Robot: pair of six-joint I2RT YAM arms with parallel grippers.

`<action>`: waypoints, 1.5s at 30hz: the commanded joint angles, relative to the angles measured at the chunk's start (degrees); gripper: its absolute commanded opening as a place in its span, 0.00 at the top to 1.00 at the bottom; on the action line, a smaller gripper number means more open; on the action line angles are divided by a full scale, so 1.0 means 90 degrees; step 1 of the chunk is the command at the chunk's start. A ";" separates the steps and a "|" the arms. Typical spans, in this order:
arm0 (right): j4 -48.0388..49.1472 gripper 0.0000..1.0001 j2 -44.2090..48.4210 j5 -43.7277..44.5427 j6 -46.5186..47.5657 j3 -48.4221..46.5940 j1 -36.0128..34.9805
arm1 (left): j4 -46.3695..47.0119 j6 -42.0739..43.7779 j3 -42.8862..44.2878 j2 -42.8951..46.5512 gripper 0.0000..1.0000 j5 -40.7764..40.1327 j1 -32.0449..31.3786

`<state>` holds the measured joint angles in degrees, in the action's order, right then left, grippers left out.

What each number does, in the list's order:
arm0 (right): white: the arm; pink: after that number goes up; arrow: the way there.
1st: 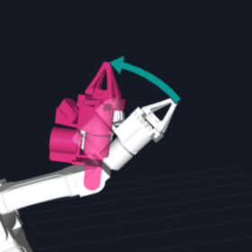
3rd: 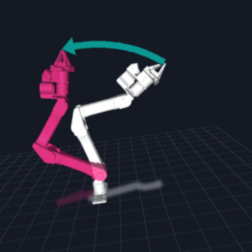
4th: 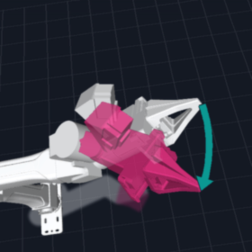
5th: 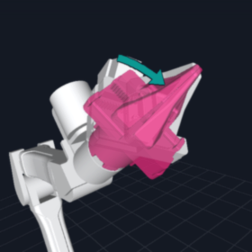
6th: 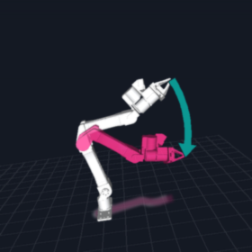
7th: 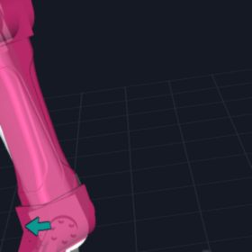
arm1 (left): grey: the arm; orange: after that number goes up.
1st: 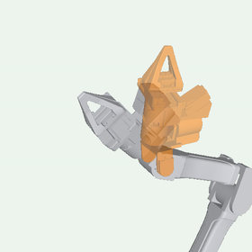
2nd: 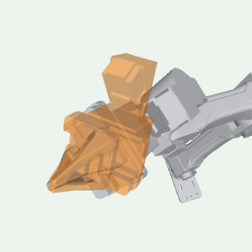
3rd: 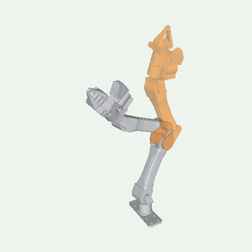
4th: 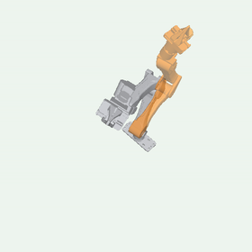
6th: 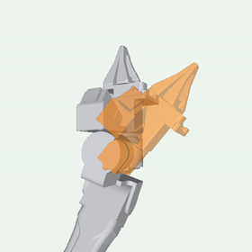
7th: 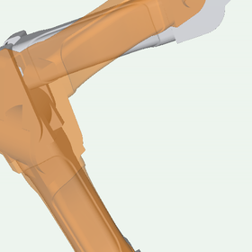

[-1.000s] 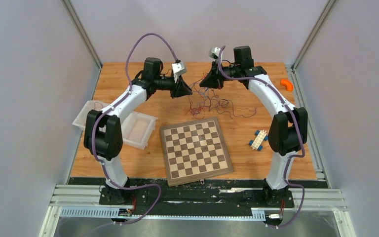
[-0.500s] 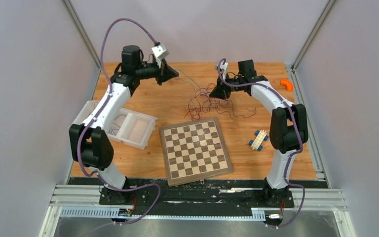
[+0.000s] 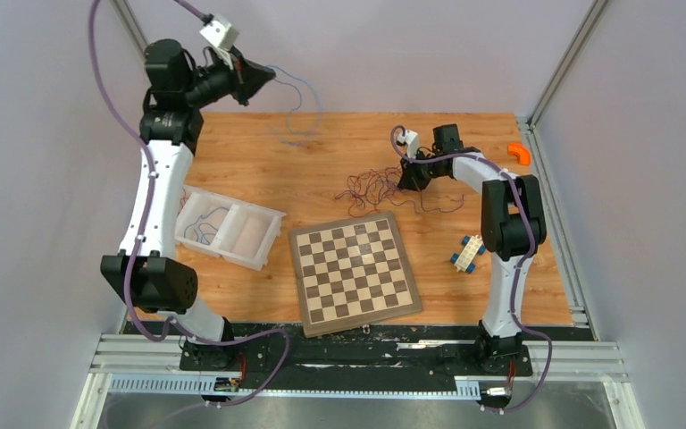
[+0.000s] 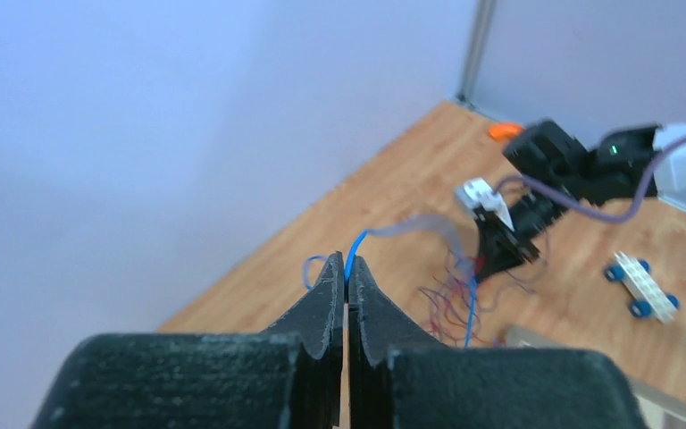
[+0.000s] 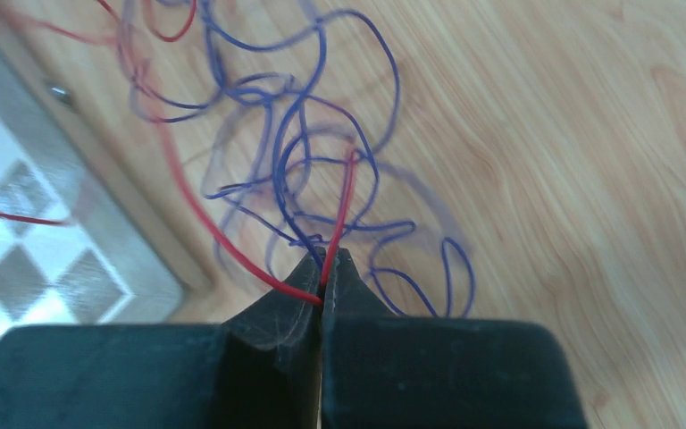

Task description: Untangle the cables

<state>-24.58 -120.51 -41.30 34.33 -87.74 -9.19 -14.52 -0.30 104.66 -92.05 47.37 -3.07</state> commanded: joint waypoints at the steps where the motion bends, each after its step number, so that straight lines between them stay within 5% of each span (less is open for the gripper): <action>1: 0.0080 1.00 -0.0362 0.1039 0.0420 0.0003 0.0117 | 0.0193 -0.0696 0.0787 0.0487 1.00 -0.0426 0.0388; 8: -0.0046 1.00 -0.0451 0.1261 0.0212 -0.0297 0.0138 | -0.0476 -0.0376 0.1156 0.0625 1.00 -0.0609 0.0758; 20: -0.0146 1.00 -0.0110 0.0813 -0.0127 -0.0247 0.0141 | -0.1870 0.0751 -0.1855 0.2382 1.00 -0.0276 0.2058; 33: -0.0216 1.00 -0.0001 0.0744 -0.0118 -0.0146 0.0134 | -0.1738 0.2184 -0.4782 0.3462 1.00 -0.2547 0.2556; 45: -0.0303 1.00 -0.0010 0.0740 -0.0110 -0.0229 0.0118 | -0.1903 0.1405 -0.3483 0.3098 1.00 -0.2620 0.3012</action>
<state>-26.74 -123.46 -33.12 33.52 -88.64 -7.84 -32.40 14.76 67.70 -63.18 25.12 22.06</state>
